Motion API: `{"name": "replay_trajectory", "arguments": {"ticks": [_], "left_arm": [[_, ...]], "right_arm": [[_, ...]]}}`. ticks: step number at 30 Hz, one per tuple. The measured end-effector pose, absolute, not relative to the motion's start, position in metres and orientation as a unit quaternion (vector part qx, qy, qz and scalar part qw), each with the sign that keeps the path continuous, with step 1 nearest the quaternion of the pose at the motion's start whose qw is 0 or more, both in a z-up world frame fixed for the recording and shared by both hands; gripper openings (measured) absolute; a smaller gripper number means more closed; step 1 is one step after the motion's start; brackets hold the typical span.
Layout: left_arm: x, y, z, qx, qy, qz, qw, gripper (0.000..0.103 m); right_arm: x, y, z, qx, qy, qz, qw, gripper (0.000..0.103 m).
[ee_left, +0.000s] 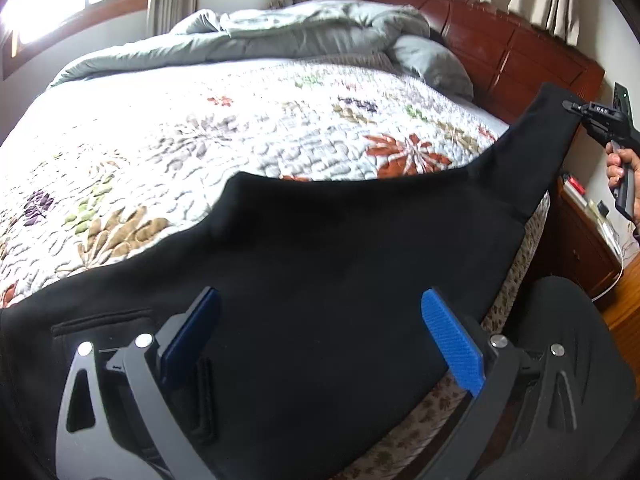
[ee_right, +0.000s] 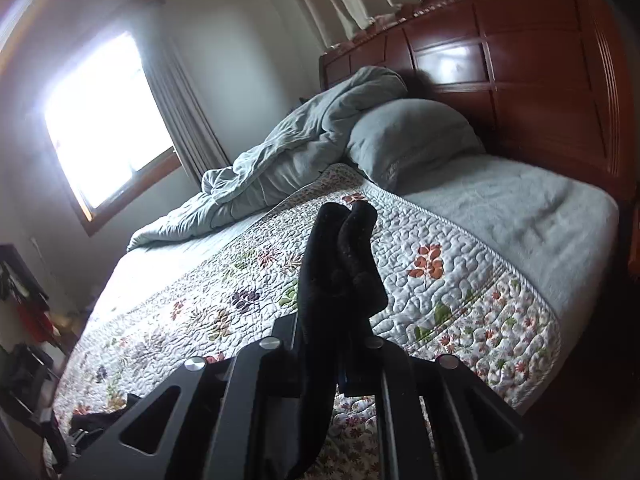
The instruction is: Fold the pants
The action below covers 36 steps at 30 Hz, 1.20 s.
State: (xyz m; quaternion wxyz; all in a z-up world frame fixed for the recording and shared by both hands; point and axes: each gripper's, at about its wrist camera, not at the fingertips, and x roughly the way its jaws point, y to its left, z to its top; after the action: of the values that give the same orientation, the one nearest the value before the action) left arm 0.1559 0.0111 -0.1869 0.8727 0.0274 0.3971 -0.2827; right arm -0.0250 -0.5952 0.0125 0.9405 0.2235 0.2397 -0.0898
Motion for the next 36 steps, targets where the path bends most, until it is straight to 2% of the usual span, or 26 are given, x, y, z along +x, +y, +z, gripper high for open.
{"name": "replay_trajectory", "arguments": {"ticks": [4, 7, 23, 36], "left_arm": [[0.154, 0.023, -0.183, -0.008, 0.376, -0.283, 0.882, 0.100], [0.152, 0.023, -0.181, 0.002, 0.361, -0.276, 0.891, 0.100], [0.155, 0.044, -0.180, -0.040, 0.355, -0.278, 0.892, 0.100], [0.155, 0.050, -0.182, -0.043, 0.356, -0.281, 0.890, 0.100]], "right_arm": [[-0.021, -0.566, 0.025, 0.176, 0.242, -0.091, 0.950, 0.010], [-0.015, -0.545, 0.031, 0.150, 0.240, -0.090, 0.955, 0.010], [-0.001, -0.457, 0.048, 0.041, 0.236, -0.088, 0.967, 0.010], [0.009, -0.414, 0.053, -0.006, 0.231, -0.070, 0.970, 0.010]]}}
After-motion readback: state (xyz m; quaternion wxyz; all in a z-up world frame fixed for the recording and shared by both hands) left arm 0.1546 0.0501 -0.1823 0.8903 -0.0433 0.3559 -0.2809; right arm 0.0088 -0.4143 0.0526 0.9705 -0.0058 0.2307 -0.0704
